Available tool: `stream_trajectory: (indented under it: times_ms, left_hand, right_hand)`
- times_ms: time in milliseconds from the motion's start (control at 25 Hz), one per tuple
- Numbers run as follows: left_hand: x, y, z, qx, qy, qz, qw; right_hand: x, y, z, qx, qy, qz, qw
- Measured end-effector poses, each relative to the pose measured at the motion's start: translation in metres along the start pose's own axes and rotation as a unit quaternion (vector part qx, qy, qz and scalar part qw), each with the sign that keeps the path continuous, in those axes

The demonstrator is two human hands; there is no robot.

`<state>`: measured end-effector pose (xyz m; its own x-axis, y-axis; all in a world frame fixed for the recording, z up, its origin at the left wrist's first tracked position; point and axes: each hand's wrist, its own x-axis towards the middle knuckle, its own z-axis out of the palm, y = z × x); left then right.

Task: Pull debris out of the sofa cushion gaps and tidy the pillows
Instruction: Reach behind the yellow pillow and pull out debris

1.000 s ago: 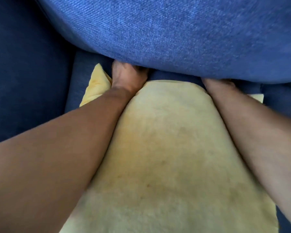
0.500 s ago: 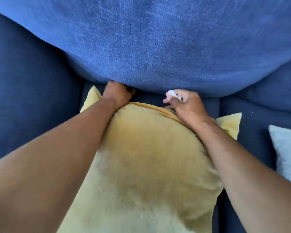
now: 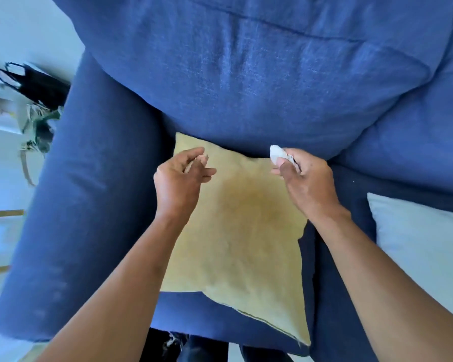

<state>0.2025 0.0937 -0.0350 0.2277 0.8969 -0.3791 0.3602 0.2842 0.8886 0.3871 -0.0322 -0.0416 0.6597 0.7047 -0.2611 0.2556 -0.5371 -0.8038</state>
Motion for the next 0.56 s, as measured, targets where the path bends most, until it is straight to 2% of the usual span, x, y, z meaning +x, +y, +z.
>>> stream_trajectory:
  times_ms: [280,560]
  left_hand:
    - [-0.105,-0.004,-0.056,-0.067,0.058,-0.026,0.996]
    - [-0.2,-0.057,-0.159,-0.093,0.19,-0.062,0.975]
  right_hand:
    - [-0.074,-0.042,0.006,0.048,-0.022,-0.049,0.997]
    - [-0.165,-0.078,0.068,0.051,-0.135,-0.073,0.987]
